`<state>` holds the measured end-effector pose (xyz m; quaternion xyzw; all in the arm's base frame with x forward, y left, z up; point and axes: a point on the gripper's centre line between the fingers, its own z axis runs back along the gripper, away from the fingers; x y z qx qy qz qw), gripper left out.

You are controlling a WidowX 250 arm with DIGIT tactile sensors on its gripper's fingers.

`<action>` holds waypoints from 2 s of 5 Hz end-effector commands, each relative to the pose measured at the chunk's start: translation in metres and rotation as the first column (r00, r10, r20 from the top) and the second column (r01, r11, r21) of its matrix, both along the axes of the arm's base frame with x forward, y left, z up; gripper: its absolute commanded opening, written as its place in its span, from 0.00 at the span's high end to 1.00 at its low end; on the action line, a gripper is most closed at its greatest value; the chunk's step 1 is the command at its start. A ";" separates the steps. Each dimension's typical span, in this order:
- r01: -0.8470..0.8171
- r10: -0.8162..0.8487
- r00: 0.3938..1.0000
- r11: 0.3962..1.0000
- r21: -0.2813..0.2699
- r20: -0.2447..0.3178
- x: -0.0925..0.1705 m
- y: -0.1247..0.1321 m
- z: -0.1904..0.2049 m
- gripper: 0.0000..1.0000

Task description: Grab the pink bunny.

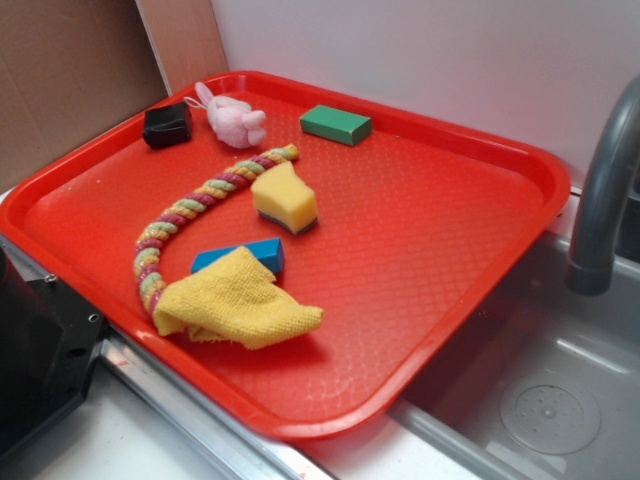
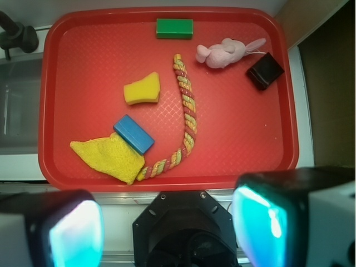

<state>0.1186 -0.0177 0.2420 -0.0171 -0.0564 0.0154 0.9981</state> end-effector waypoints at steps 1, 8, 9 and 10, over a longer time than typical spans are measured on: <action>0.000 0.000 1.000 1.000 0.000 0.000 0.000 0.000 0.000 0.00; -0.841 0.839 0.541 0.542 0.004 0.068 0.176 0.119 -0.158 0.00; -0.845 0.844 0.534 0.533 0.048 0.045 0.175 0.125 -0.179 0.00; -0.828 0.832 0.555 0.552 0.104 -0.003 0.174 0.122 -0.206 0.00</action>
